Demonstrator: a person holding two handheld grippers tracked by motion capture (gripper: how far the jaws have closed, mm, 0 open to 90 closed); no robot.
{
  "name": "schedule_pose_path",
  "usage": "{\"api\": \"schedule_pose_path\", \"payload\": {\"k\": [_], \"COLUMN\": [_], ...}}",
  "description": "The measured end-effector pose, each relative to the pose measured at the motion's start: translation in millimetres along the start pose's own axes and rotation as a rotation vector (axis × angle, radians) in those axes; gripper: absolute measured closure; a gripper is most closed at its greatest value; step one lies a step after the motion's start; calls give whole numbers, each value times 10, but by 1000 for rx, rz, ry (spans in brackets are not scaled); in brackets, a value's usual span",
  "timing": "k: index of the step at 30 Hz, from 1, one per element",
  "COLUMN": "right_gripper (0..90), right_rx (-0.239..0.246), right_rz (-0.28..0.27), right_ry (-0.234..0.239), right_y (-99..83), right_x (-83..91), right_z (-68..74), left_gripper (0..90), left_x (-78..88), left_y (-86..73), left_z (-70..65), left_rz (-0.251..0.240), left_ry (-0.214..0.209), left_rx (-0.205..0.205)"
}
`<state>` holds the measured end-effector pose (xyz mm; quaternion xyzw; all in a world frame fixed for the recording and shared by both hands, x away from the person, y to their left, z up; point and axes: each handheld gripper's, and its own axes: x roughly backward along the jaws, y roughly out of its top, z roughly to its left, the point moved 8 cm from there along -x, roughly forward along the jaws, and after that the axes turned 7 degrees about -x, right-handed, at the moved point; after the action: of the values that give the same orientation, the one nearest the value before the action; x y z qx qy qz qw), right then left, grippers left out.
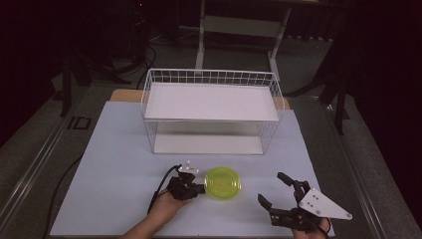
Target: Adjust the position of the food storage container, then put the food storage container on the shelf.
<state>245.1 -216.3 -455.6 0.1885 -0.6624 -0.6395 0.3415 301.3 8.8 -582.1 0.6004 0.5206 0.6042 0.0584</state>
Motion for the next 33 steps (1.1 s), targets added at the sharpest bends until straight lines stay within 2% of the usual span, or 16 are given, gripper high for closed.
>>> {"api": "schedule_pose_path", "payload": {"k": [2, 5, 9, 10, 13, 14, 15, 16, 17, 20, 22, 23, 27, 30, 33], "right_gripper": [147, 158, 156, 156, 145, 145, 145, 145, 145, 147, 146, 146, 146, 146, 149], "right_rx": [-1, -11, 0, 5, 23, 27, 25, 25, 25, 23, 18, 16, 18, 22, 31], "right_rz": [4, 7, 16, 20, 32, 35, 37, 38, 38, 41, 39, 40, 50, 61, 72], "right_ry": [0, 22, 23, 22, 12, 11, 13, 18, 18, 23, 27, 30, 40, 45, 56], "right_y": [-3, -10, -19, -22, -36, -40, -44, -45, -45, -46, -43, -41, -6, 27, 62], "right_x": [-1, -6, -22, -27, -45, -49, -53, -56, -56, -63, -72, -73, -85, -96, -112], "right_z": [-3, 0, 11, 16, 35, 40, 49, 55, 55, 67, 79, 83, 128, 171, 216], "left_gripper": [900, 899, 769, 712, 531, 415, 331, 271, 122, 112, 16, 13, 13, 13, 13], "left_x": [68, 219, 464, 529, 705, 759, 789, 837, 837, 898, 928, 948, 1002, 1018, 1013], "left_y": [1, -11, -26, -29, -20, -15, -12, -11, -11, 4, 35, 54, 144, 215, 280], "left_z": [11, 35, 10, 3, -46, -80, -99, -147, -147, -197, -233, -256, -336, -429, -510], "left_rz": [-17, -47, -99, -116, -174, -186, -195, -201, -201, -235, -261, -279, -330, -363, -373], "left_ry": [2, 3, 4, 9, -11, -12, -11, -28, -28, -16, -18, -14, 38, 21, 9], "left_rx": [-26, -44, -100, -115, -115, -125, -127, -126, -126, -134, -126, -131, -179, -199, -221]}}
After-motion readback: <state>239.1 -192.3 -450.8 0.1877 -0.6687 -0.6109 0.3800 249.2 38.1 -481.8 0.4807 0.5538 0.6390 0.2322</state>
